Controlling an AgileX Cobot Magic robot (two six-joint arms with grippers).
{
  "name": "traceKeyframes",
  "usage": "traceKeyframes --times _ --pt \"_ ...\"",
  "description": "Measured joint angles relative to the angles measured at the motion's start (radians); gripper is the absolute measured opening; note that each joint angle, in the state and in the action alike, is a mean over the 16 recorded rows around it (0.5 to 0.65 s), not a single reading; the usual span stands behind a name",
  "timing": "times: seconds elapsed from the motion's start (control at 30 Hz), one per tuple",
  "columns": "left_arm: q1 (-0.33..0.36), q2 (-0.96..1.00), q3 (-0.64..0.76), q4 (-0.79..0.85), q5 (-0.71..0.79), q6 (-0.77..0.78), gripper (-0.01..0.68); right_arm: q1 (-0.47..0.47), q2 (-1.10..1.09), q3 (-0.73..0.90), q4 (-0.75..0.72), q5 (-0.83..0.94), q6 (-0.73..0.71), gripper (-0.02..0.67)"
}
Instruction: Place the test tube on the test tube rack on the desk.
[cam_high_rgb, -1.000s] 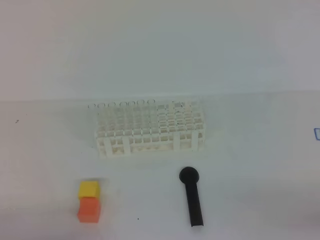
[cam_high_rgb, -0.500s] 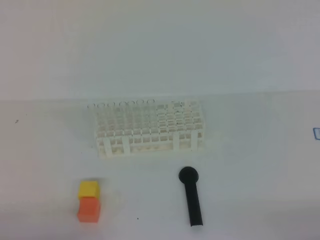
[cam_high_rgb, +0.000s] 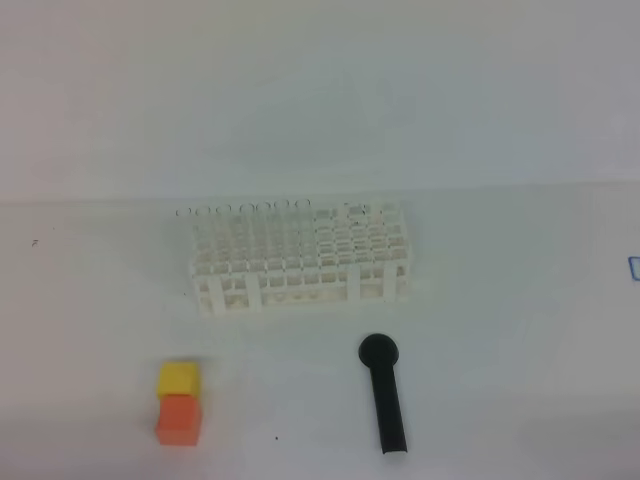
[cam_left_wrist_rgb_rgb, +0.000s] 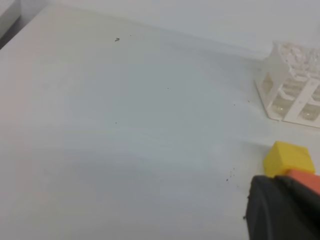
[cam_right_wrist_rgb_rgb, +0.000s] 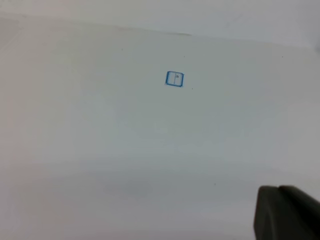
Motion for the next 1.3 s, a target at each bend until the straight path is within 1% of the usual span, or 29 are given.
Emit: traceKeyframes --times 1.3 --pt "0.000 0.000 0.000 -0.002 0.000 0.000 -0.001 0.000 0.000 0.000 0.000 0.000 0.000 -0.001"
